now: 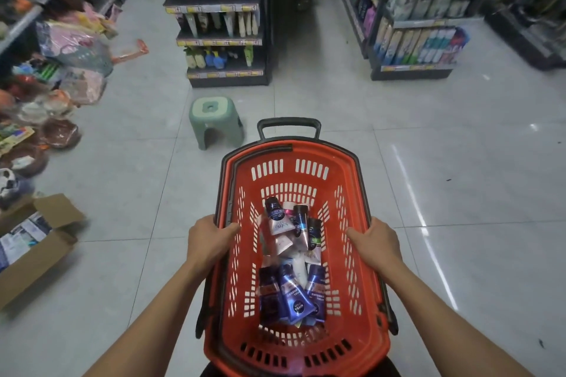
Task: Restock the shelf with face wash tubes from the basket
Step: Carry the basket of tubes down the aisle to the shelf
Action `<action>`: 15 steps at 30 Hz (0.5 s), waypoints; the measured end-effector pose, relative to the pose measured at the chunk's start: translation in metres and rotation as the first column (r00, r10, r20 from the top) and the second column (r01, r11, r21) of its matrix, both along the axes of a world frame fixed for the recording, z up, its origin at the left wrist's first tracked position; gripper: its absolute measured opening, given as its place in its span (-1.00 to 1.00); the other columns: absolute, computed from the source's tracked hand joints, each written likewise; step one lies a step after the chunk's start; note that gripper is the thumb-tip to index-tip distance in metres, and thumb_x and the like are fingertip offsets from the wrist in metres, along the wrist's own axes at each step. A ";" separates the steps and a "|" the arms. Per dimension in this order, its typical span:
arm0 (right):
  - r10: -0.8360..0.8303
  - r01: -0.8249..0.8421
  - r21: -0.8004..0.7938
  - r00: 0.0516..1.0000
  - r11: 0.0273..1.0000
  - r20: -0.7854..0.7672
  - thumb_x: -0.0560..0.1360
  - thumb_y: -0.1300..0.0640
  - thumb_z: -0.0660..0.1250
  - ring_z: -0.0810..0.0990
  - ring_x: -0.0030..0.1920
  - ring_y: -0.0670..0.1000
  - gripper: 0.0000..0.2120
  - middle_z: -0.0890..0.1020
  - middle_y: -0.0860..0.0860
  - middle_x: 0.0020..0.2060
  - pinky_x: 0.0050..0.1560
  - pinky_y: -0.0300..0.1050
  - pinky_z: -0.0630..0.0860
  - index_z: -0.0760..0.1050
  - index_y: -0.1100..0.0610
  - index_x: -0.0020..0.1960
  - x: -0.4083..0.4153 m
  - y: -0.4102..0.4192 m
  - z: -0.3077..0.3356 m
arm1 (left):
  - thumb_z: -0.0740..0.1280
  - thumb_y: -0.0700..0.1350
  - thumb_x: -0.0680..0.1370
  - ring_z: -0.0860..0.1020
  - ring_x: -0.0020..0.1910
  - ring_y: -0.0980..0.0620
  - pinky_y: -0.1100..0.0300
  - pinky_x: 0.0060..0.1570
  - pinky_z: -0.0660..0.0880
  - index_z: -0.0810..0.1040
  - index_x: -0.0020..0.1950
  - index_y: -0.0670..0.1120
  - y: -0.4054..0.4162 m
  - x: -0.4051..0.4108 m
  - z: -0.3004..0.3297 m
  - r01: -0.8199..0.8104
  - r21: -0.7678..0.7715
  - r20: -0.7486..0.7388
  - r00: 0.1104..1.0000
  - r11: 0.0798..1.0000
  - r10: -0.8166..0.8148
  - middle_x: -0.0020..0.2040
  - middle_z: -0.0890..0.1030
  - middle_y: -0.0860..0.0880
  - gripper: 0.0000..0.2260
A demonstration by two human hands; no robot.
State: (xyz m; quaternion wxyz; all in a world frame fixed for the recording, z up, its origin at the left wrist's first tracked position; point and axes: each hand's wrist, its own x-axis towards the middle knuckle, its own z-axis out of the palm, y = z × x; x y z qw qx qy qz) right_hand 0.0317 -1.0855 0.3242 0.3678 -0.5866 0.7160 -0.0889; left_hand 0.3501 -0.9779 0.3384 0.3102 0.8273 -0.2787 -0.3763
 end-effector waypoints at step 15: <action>-0.025 0.025 0.021 1.000 0.999 0.006 0.50 -0.25 0.38 0.69 -0.24 -0.04 -0.58 0.68 -0.04 -0.11 -0.12 -0.05 0.66 0.48 0.05 0.14 0.033 -0.174 -0.006 | 0.47 0.18 0.52 0.74 -0.30 0.04 0.05 -0.13 0.70 0.57 0.14 -0.09 -0.190 0.040 -0.011 0.033 0.036 0.020 0.999 0.999 -0.034 -0.14 0.74 0.03 -0.61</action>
